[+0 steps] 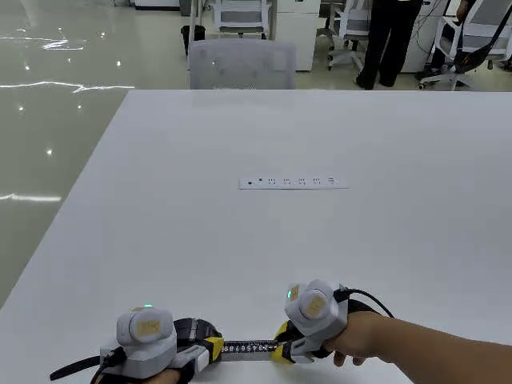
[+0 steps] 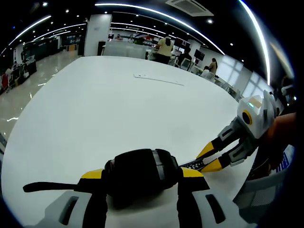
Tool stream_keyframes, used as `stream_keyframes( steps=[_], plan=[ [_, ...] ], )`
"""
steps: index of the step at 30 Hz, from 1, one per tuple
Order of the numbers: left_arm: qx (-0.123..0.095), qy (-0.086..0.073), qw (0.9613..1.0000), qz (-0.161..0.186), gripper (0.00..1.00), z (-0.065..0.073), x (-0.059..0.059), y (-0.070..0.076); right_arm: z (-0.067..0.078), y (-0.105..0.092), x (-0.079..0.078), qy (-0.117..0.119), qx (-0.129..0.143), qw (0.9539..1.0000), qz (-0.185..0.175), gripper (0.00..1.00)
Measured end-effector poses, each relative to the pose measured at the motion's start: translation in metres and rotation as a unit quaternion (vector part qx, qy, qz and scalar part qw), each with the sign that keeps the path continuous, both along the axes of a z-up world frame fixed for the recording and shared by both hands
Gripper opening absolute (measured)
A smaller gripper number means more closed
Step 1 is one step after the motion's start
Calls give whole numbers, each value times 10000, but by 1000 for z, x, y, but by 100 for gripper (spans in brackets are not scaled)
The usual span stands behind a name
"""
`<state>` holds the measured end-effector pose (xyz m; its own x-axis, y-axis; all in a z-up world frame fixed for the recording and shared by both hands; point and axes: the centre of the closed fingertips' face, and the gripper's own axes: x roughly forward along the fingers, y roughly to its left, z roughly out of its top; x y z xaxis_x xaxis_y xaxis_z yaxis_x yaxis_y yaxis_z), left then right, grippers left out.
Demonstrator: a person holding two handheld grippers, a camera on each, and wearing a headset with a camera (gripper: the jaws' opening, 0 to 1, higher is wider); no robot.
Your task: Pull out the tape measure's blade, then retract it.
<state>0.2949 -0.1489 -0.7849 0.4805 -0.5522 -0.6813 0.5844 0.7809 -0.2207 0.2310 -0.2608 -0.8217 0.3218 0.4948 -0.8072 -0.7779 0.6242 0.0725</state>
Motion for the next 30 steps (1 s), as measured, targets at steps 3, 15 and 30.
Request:
stream_keyframes(
  steps=[3, 15, 30],
  plan=[
    [0, 4, 10000, -5, 56, 0, 0, 0, 1, 2, 1, -10, 31, 10000, 1, 14],
    [-17, 1, 10000, -4, 56, 0, -1, 0, 2, 14, 5, 22, 118, 9999, -18, 14],
    [-31, 12, 10000, 0, 56, 0, 0, 0, 0, 32, 13, -45, 124, 9999, 71, 13]
  ],
)
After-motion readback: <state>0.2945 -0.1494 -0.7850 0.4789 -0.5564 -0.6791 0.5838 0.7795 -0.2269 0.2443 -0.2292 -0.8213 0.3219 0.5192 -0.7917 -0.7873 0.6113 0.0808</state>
